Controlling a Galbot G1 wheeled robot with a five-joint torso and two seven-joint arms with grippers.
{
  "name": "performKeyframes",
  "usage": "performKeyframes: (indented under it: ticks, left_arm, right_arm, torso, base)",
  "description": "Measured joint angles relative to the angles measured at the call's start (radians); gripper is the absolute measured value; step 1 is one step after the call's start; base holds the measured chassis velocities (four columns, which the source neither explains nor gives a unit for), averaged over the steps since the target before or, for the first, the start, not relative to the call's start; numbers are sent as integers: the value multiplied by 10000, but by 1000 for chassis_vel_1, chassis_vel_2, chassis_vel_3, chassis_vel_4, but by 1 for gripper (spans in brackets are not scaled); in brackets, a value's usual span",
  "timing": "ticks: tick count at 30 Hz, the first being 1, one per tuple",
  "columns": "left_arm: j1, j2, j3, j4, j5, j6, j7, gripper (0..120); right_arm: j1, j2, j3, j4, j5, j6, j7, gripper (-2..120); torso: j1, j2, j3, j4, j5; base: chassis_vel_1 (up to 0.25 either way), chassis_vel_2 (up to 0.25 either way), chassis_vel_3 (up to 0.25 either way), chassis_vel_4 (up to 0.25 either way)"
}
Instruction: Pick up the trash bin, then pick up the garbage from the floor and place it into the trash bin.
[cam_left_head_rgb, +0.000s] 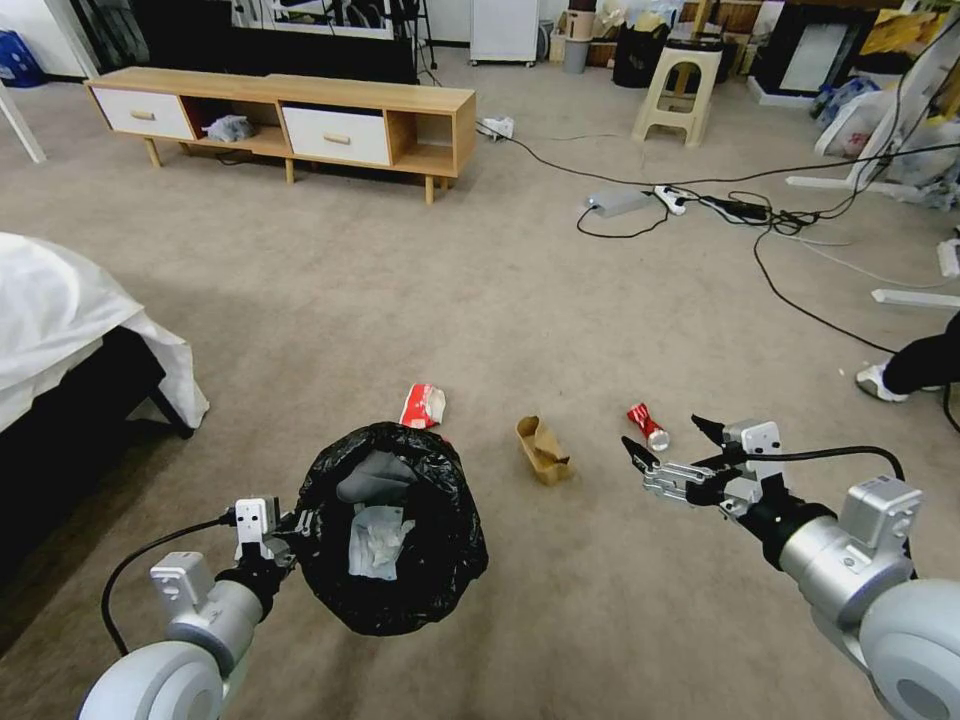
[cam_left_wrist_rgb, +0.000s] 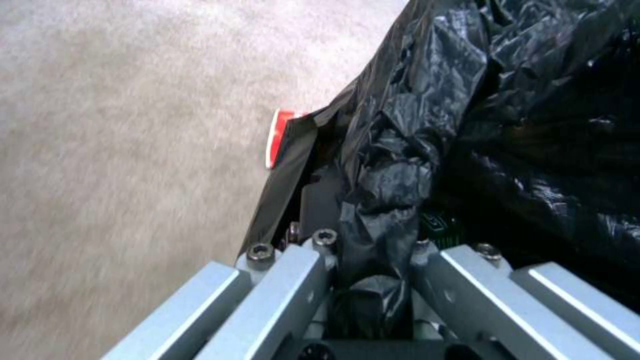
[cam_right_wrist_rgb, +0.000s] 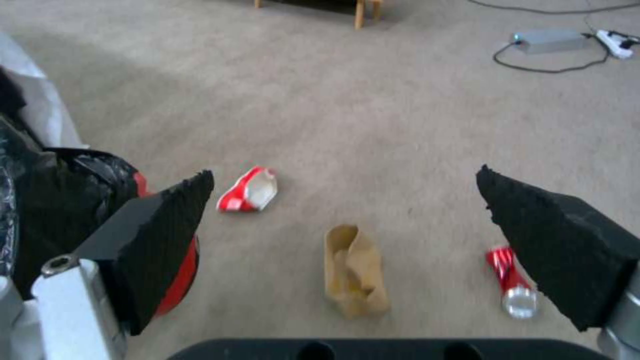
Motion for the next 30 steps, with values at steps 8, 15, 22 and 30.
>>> performKeyframes:
  ticks: [8, 15, 22, 30]
  left_arm:
    - [64, -53, 3, -41, 47, -22, 6, 1]
    - [75, -83, 5, -47, 67, -46, 9, 1]
    - [70, -124, 21, -48, 92, -46, 8, 1]
    - [60, -118, -65, -54, 76, -39, 9, 1]
  right_arm:
    - [-10, 46, 49, 29, -78, 69, -107, 100]
    - [-27, 61, 50, 35, -66, 126, -55, 100]
    - [-80, 55, 116, 21, -58, 196, -57, 100]
    - [34, 17, 99, -10, -1, 235, -56, 100]
  torso:
    - [1, 0, 0, -1, 7]
    - [3, -2, 4, -2, 0]
    - [1, -2, -2, 1, 1]
    - [1, -1, -2, 1, 1]
  base:
    - [-283, 284, 289, -277]
    - [-294, 307, 297, -291]
    - [-61, 82, 57, -55]
    - [17, -27, -30, 19]
